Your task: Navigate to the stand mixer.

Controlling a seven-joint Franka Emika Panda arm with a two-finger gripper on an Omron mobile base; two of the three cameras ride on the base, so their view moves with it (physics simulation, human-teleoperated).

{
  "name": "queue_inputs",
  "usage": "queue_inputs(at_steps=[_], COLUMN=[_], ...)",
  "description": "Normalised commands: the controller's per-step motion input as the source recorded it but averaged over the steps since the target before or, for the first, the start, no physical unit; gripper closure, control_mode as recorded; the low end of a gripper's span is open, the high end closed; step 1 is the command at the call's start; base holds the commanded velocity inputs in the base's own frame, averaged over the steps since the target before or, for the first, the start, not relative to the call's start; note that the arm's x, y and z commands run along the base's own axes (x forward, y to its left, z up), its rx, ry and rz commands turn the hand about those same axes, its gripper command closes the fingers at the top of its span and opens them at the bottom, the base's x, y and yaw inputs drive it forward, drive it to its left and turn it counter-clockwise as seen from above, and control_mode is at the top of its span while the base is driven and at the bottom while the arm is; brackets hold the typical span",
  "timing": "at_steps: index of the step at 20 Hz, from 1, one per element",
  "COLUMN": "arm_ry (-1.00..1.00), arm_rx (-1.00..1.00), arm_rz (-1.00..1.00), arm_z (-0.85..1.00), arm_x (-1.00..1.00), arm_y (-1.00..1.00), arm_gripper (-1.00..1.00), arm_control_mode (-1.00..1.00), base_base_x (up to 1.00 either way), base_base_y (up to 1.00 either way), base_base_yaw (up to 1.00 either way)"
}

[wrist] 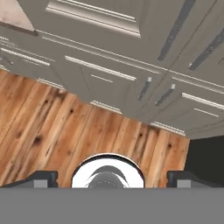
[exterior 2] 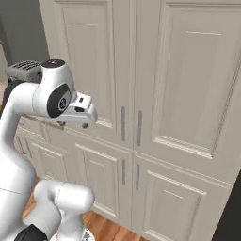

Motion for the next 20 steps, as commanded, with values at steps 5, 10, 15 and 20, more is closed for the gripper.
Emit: queue_inputs(at_steps=[5, 10, 15, 20], arm_ry=[0.0, 0.0, 0.0, 0.0], arm_rx=[0.0, 0.0, 0.0, 0.0], arm_rz=[0.0, 0.0, 0.0, 0.0], arm_z=[0.0, 0.0, 0.0, 0.0], arm_x=[0.0, 0.0, 0.0, 0.0], arm_y=[0.0, 0.0, 0.0, 0.0], arm_gripper=[-1.0, -1.0, -1.0, -1.0], arm_control_mode=[1.0, 1.0, 1.0, 1.0], base_base_x=[-0.02, 0.0, 0.27, 0.72], base_base_y=[0.37, 0.31, 0.19, 0.22], base_base_yaw=[0.91, 0.9, 0.83, 0.7])
